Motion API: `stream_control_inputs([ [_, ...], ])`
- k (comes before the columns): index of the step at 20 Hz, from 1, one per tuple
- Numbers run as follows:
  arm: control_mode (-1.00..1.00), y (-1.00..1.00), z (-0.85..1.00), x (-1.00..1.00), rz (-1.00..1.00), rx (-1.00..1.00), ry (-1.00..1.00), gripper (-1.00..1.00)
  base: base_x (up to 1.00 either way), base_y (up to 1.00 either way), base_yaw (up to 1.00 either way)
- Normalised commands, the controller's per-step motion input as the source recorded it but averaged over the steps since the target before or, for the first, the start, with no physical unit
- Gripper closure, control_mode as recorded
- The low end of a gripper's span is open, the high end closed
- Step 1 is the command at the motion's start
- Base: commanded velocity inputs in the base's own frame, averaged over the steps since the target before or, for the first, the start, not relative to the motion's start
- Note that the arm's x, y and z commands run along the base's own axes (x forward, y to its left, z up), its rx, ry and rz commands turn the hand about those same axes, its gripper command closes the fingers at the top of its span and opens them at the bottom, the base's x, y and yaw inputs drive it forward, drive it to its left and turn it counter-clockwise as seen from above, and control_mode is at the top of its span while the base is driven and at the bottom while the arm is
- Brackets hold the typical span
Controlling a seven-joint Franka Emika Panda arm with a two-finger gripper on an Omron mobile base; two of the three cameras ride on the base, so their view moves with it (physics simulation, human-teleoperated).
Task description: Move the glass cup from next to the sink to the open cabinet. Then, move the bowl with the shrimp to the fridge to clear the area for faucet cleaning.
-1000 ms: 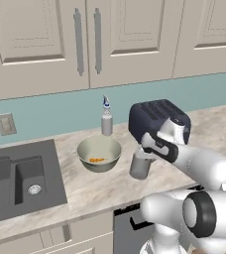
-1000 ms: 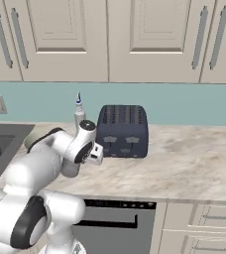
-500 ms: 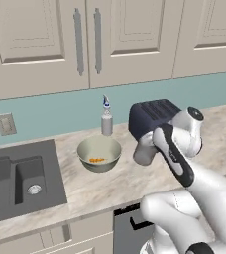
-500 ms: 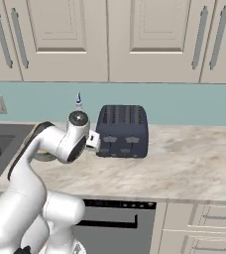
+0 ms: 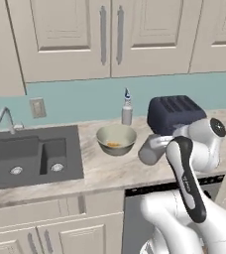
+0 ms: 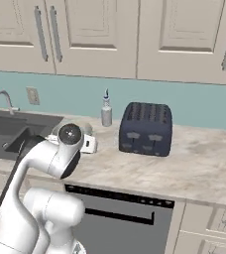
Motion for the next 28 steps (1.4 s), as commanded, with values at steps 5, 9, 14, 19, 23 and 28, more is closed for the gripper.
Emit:
stream_control_inputs([
  [5, 1.00, 0.00, 0.00, 0.00, 0.00, 0.00, 0.00, 1.00, -0.35, 0.65, 0.72],
  [9, 1.00, 0.00, 0.00, 0.00, 0.00, 0.00, 0.00, 1.00, -0.07, 0.80, 0.72],
  [14, 1.00, 0.00, 0.00, 0.00, 0.00, 0.00, 0.00, 1.00, 0.09, 0.88, 0.55],
  [19, 1.00, 0.00, 0.00, 0.00, 0.00, 0.00, 0.00, 1.00, 0.41, 0.98, 0.41],
  [23, 1.00, 0.00, 0.00, 0.00, 0.00, 0.00, 0.00, 1.00, 0.80, 0.89, 0.32],
  [28, 1.00, 0.00, 0.00, 0.00, 0.00, 0.00, 0.00, 1.00, 1.00, 0.59, 0.09],
])
